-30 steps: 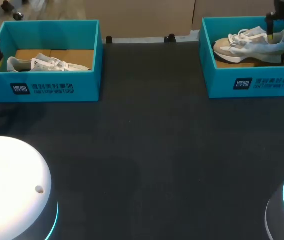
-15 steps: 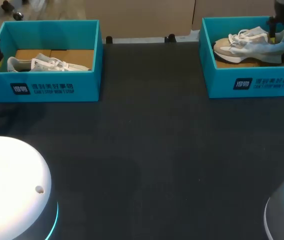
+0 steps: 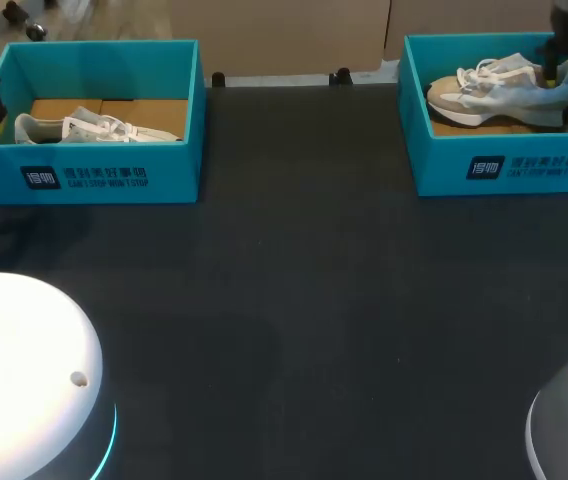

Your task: Take the shoe out of the shoebox, open the shoe tongue, remove and reinsert the insole, then place the shoe into the shoebox

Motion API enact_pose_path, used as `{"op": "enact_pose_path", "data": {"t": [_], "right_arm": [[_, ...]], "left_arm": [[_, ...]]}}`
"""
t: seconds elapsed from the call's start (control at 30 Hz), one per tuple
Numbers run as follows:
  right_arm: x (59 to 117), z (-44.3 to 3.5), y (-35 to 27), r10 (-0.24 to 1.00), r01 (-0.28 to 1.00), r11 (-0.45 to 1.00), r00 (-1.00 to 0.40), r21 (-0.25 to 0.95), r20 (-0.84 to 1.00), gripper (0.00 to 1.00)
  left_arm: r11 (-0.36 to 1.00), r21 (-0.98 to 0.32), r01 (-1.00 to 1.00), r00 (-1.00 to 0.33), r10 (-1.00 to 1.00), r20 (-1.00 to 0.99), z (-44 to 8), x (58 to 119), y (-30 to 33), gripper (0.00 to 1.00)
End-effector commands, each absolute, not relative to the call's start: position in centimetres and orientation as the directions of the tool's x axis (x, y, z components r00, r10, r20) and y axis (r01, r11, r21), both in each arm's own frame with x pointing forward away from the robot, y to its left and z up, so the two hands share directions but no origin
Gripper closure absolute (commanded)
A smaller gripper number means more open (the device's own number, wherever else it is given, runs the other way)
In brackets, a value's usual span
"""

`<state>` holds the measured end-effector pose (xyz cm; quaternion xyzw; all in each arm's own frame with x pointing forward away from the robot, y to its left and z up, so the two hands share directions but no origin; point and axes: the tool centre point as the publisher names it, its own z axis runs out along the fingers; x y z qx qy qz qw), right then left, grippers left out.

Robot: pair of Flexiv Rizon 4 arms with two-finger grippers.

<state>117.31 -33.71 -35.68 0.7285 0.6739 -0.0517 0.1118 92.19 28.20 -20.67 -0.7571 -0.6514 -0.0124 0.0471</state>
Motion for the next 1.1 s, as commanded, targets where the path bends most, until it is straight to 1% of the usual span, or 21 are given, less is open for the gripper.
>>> {"op": "enact_pose_path", "data": {"t": [0.03,0.2,0.4,0.47,0.53,0.8,1.1], "right_arm": [[118.4,-36.3,-33.9,0.972,0.995,-0.07,0.083,0.067,-0.221,0.51],[118.2,-36.8,-33.9,0.973,0.996,-0.074,0.084,0.057,-0.216,0.53],[118.0,-36.8,-34.0,0.972,0.995,-0.081,0.091,0.053,-0.217,0.51],[117.9,-36.4,-34.0,0.97,0.995,-0.083,0.095,0.059,-0.224,0.4],[117.8,-36.2,-33.9,0.969,0.995,-0.084,0.096,0.062,-0.229,0.38],[117.7,-36.7,-34.2,0.966,0.994,-0.095,0.105,0.053,-0.235,0.38],[117.7,-38.3,-34.3,0.972,0.994,-0.103,0.106,0.023,-0.209,0.29]], "left_arm": [[-0.147,-0.052,0.988,0.151,0.985,0.083,-20.6,92.0,28.2,0.0],[-0.147,-0.052,0.988,0.151,0.985,0.083,-20.6,92.0,28.2,0.0],[-0.147,-0.052,0.988,0.151,0.985,0.083,-20.6,92.0,28.2,0.0],[-0.147,-0.052,0.988,0.151,0.985,0.083,-20.6,92.0,28.2,0.0],[-0.147,-0.052,0.988,0.151,0.985,0.083,-20.6,92.0,28.2,0.0],[-0.147,-0.052,0.988,0.151,0.985,0.083,-20.6,92.0,28.2,0.0],[-0.147,-0.052,0.988,0.151,0.985,0.083,-20.6,92.0,28.2,0.0]]}}
